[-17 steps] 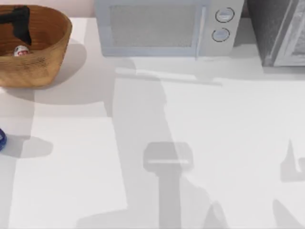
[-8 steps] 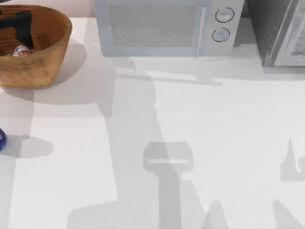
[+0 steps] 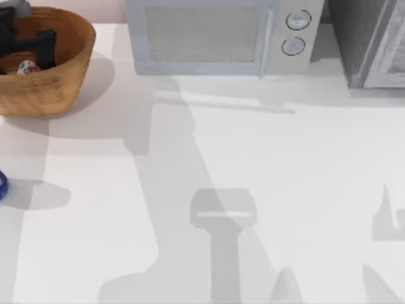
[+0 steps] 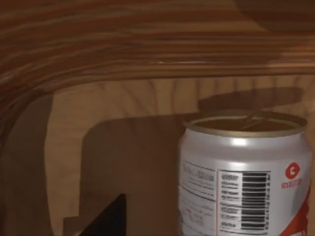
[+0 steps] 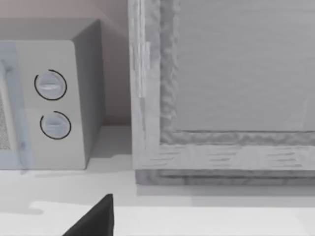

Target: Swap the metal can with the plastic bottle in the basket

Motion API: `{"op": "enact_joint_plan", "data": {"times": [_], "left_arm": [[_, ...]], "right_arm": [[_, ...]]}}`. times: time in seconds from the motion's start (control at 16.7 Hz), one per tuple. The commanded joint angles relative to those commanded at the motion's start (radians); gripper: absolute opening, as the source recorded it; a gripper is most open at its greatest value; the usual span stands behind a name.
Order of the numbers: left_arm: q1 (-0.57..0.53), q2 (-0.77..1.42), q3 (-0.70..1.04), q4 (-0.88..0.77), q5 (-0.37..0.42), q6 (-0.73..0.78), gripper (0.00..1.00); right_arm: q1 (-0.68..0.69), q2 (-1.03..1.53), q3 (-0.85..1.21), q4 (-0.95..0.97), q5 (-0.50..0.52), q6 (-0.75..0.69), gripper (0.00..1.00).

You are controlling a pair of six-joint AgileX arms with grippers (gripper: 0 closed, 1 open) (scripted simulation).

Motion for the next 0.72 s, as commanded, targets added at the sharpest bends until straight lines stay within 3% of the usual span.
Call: {"op": "enact_joint_plan", "data": {"times": [0.3, 0.72], "left_arm": [[-0.002, 0.003, -0.014, 0.018, 0.0, -0.002, 1.0], [-0.002, 0.003, -0.014, 0.018, 0.0, -0.002, 0.47]], "right_arm": [[0.0, 0.0, 0.0, 0.0, 0.0, 0.0, 1.0], [0.0, 0.0, 0.0, 0.0, 0.0, 0.0, 1.0]]}}
